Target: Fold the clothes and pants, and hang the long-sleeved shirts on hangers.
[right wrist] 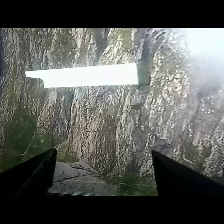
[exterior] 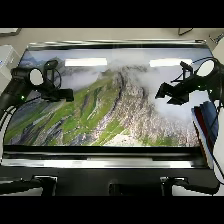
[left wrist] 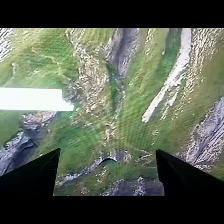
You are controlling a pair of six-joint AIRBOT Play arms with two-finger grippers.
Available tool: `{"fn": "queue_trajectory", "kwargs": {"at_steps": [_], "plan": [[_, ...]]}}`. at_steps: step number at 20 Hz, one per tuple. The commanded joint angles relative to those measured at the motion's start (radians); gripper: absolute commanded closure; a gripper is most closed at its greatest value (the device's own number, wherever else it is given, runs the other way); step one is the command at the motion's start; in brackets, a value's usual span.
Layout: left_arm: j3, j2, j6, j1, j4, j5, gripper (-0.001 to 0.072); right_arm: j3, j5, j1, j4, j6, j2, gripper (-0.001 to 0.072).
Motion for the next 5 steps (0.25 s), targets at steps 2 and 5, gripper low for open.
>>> {"fn": "queue_trajectory", "kwargs": {"at_steps": [2,5], "plan": [[-0.001,-0.005,0.000,-0.001,0.000,0.000,-0.0003,-0.001,0.000,0.002,-0.002,0.002,-0.001,0.0015],[-0.001,-0.010,-0.001,-0.001,0.000,0.000,-0.0004,-0.001,0.000,0.002,-0.002,0.003,-0.001,0.0015]]}}
